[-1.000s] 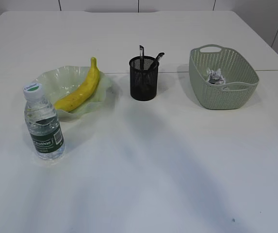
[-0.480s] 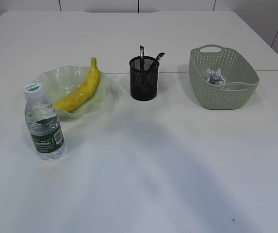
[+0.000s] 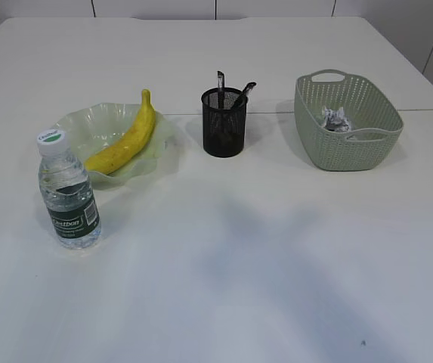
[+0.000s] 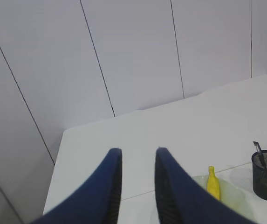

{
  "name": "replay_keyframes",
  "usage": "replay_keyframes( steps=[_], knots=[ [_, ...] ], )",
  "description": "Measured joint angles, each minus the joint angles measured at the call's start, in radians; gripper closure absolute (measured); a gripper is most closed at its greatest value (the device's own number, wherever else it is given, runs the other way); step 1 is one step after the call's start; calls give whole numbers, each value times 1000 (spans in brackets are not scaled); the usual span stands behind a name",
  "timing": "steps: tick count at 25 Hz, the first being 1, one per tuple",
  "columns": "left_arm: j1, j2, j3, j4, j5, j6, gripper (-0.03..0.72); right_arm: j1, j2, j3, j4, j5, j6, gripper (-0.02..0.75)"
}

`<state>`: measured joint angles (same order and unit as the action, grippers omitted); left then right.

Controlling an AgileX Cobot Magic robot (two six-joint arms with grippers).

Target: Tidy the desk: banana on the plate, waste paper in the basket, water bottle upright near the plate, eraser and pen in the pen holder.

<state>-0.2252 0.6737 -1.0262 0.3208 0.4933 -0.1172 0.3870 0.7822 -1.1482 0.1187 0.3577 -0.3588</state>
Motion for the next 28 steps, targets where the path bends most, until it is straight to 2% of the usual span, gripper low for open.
replay_keyframes(
  steps=[5,8,12,16,18,28],
  knots=[
    [0,-52,0,2,35,0,511,0,-61,16,0,73,7,747],
    [0,-88,0,2,55,0,453,0,-84,20,0,137,18,720],
    [0,-140,0,2,72,0,377,0,-121,20,0,201,61,635],
    [0,-176,-2,2,139,0,359,0,-158,20,0,312,90,511],
    [0,-195,-2,2,175,0,358,0,-188,20,-2,379,99,485],
    [0,-312,-5,39,296,6,351,0,-328,20,-47,655,118,468]
  ],
)
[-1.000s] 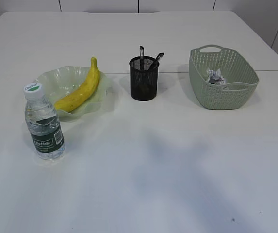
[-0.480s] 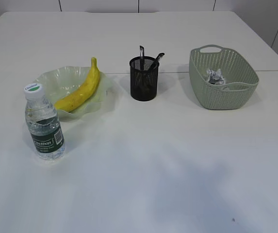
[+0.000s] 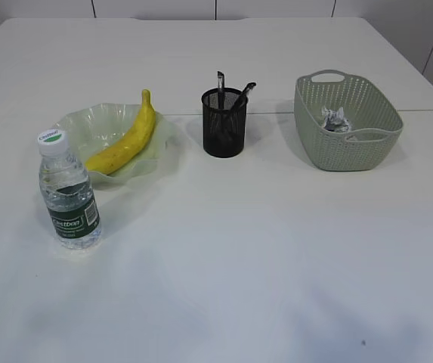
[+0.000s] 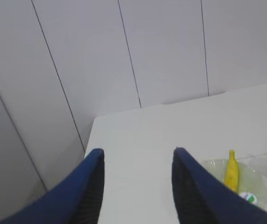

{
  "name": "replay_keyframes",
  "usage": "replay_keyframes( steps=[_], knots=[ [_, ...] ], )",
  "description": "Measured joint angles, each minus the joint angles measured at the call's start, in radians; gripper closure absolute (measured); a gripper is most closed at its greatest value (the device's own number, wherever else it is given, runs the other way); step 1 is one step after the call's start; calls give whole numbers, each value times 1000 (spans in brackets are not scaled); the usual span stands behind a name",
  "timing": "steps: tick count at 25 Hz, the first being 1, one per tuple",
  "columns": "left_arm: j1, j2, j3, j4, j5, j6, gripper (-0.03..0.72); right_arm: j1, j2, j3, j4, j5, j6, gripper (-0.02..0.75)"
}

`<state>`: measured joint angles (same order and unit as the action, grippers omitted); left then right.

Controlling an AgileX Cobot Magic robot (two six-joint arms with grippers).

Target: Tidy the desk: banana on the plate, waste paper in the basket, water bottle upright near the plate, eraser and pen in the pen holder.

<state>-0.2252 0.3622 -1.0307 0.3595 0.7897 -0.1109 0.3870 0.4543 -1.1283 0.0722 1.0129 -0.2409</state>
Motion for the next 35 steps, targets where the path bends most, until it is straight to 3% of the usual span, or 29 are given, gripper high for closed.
replay_keyframes(
  steps=[4,16,26,35],
  knots=[
    [0,-26,0,2,84,2,351,0,-30,0,-2,18,2,468],
    [0,-27,-1,-50,101,2,351,0,-32,0,-15,27,5,468],
    [0,-27,-1,-48,61,2,351,0,-32,0,-186,27,17,470],
    [0,-121,-2,-42,72,2,351,0,-115,0,-228,29,28,470]
  ],
)
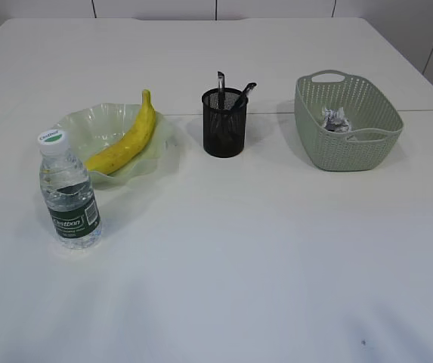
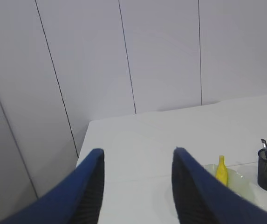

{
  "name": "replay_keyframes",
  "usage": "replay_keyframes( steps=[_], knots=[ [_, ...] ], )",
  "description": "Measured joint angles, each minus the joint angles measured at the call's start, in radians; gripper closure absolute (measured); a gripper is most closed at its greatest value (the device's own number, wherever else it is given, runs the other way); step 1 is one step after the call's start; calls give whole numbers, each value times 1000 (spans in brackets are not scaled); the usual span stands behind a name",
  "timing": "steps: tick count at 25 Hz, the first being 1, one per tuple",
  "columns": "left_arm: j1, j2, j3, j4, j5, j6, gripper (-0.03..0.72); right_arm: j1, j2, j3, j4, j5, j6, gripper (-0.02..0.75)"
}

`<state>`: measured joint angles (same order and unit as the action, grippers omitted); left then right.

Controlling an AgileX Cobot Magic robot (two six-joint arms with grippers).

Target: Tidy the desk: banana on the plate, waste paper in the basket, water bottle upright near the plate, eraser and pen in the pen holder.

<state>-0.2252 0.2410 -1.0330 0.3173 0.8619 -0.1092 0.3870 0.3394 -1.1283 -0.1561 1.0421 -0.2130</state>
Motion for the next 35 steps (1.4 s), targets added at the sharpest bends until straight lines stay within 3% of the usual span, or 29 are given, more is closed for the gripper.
replay_keyframes(
  steps=[16,25,35],
  knots=[
    [0,-163,-7,-38,244,50,351,0,-353,228,17,26,121,471],
    [0,-177,-8,-42,409,126,351,0,-363,303,17,51,159,471],
    [0,-234,55,-58,417,173,351,0,-363,396,18,36,161,471]
  ],
)
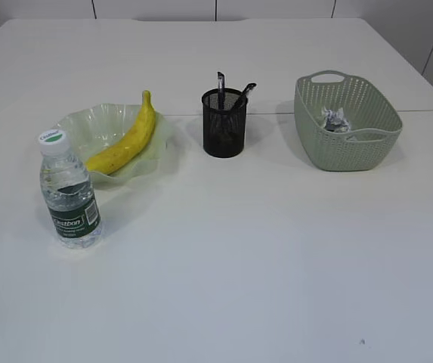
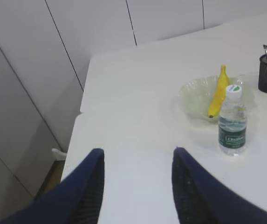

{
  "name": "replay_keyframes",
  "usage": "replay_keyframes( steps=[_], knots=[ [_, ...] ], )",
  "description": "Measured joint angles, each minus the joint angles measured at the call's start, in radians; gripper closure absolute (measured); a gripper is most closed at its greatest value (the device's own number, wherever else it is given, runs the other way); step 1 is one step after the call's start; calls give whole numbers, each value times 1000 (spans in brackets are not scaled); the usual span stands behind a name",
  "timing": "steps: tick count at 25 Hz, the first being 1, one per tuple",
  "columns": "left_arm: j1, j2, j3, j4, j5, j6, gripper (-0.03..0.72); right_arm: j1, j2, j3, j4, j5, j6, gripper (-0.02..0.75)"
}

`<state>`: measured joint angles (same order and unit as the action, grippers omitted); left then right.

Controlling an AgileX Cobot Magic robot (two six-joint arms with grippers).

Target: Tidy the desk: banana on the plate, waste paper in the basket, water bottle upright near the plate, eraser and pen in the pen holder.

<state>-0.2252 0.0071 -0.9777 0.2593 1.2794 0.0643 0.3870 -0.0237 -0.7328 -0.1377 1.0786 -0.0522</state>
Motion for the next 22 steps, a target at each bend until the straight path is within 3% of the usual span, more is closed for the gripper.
replay_keyframes(
  steps=[11,22],
  knots=[
    [0,-1,155,-175,-92,2,351,0,0,50,22,-34,0,471],
    [0,-1,212,-210,-150,2,351,0,0,96,47,-42,0,471]
  ],
)
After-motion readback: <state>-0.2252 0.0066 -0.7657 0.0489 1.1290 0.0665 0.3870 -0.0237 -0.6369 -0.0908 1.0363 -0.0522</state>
